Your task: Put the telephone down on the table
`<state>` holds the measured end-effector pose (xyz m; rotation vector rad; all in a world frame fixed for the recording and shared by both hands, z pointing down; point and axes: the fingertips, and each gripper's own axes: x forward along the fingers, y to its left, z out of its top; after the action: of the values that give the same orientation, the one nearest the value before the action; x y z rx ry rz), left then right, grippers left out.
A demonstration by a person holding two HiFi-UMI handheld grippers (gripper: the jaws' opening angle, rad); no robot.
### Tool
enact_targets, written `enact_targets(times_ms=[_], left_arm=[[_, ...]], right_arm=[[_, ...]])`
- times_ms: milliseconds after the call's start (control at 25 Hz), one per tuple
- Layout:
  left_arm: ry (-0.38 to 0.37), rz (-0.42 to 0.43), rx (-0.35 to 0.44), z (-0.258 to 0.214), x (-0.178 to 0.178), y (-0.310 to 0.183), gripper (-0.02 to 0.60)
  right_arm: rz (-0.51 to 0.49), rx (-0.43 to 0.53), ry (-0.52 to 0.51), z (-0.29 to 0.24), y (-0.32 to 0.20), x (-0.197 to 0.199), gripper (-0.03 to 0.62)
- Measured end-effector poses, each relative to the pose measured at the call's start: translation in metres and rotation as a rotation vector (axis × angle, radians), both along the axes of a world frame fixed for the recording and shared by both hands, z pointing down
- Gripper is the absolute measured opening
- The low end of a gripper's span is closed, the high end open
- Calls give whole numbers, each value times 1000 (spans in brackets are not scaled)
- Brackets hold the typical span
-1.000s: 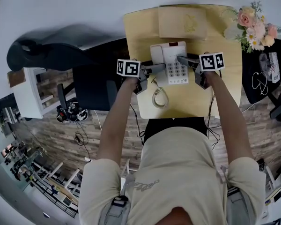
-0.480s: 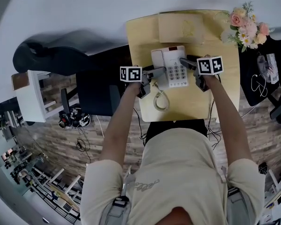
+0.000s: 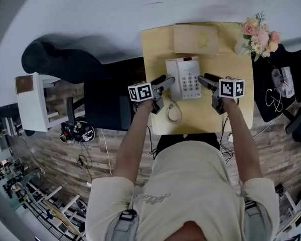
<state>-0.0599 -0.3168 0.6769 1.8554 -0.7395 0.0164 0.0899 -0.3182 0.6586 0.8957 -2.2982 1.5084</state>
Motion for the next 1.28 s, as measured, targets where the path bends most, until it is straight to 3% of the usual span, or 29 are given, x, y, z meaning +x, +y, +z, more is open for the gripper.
enact_targets(times_ms=[240,360,480,520,600,800,1040,1280], left_arm=[[-101,44,134,-32,1,22,388],[-128,74,219,-62,9,34,385],[-167,101,314,-89,18,44,367],[-189,103,343,-96,19,47,307],[-240,99,396,-107,19,51,108],[-313,165,517,-142,26,68,30],[-346,172,647,-202,31,81,17],[-461,164,730,-240,38,106,17]], right_arm=[[-91,72,80,-24,41,0,197],[-105,114,131,-37,49,2,104],[-120,176,158,-57,53,1,63],[-132,198,163,-64,55,-1,56],[-151,237,163,-78,59,-5,44],[-176,342,181,-112,74,-9,3],[-163,458,164,-160,79,-14,3],[-139,634,158,-226,80,-19,3]])
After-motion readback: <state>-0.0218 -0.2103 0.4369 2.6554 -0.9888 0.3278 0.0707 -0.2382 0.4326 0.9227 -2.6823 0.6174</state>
